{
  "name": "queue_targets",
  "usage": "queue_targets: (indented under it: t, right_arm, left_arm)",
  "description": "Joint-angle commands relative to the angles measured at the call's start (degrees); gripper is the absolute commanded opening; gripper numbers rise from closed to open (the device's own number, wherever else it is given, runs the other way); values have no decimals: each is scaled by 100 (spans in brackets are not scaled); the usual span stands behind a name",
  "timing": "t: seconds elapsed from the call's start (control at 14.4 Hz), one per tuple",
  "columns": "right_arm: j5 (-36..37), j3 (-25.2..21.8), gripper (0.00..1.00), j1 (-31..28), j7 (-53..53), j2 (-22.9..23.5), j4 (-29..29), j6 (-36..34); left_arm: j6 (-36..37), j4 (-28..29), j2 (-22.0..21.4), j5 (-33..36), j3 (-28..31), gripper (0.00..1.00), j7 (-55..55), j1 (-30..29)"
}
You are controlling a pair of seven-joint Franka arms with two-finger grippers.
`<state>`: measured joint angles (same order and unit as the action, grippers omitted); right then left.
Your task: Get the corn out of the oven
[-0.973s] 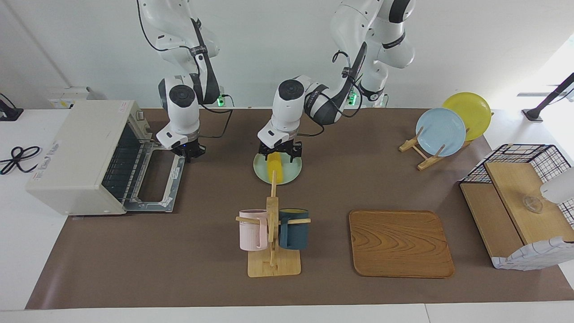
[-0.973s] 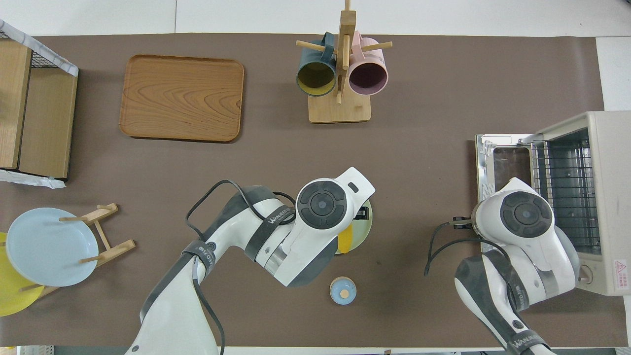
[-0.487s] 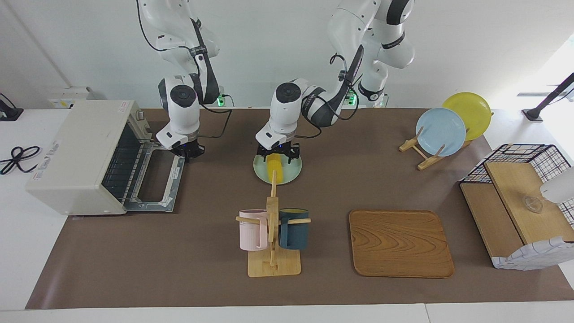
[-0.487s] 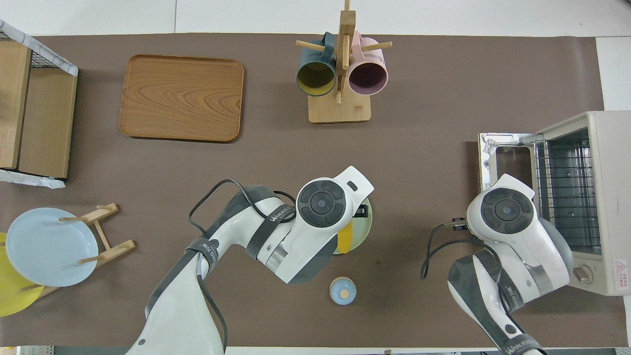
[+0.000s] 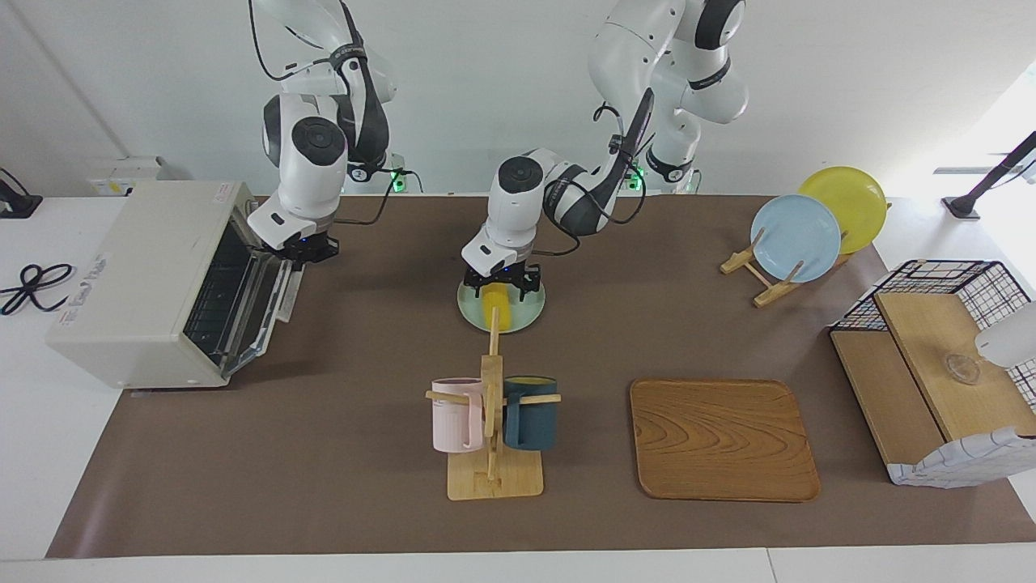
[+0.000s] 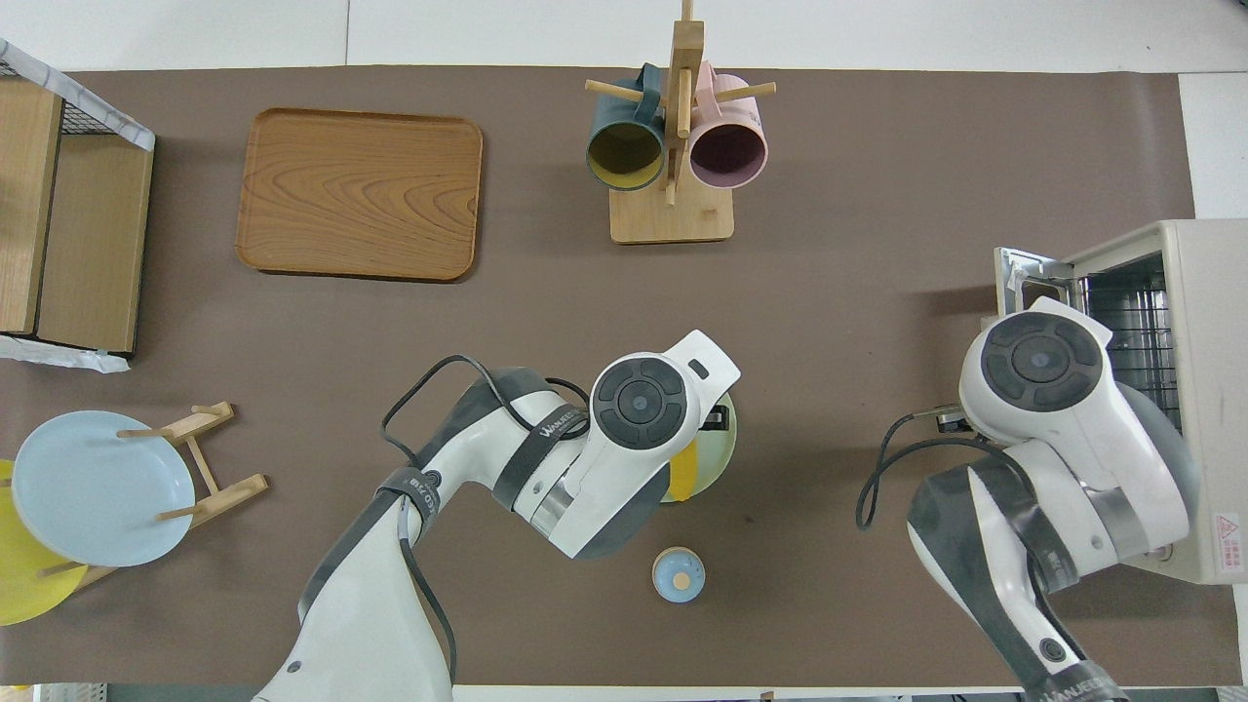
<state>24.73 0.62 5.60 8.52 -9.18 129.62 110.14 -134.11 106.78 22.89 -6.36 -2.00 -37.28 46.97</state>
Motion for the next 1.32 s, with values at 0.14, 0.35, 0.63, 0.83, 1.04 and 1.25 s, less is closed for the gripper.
queue_targets:
  t: [0.14, 0.35, 0.63, 0.83, 1.04, 1.25]
  right_arm:
    - [251, -158, 0, -708, -1157, -242, 2, -28]
    - [251, -158, 0, -1069, -1572, -304, 11, -63]
    - [217, -185, 0, -1078, -1634, -321, 2, -176]
    - [42, -150, 0, -1008, -1634, -357, -260, -580]
    - [-433, -123, 0, -807, -1625, -357, -718, -1081]
    - [-775, -115, 0, -675, -1617, -348, -1096, -1451]
  left_arm:
    - [-142, 9, 49, -76, 68, 100, -43, 102]
    - [-186, 18, 49, -76, 68, 91, -104, 137]
    - [-186, 36, 49, -76, 77, 39, -201, 146]
    - [-168, 80, 40, -76, 94, 0, -228, 137]
    - [-11, 54, 32, -76, 120, 0, -236, 102]
    - [699, -78, -248, -59, 225, 0, -289, -29]
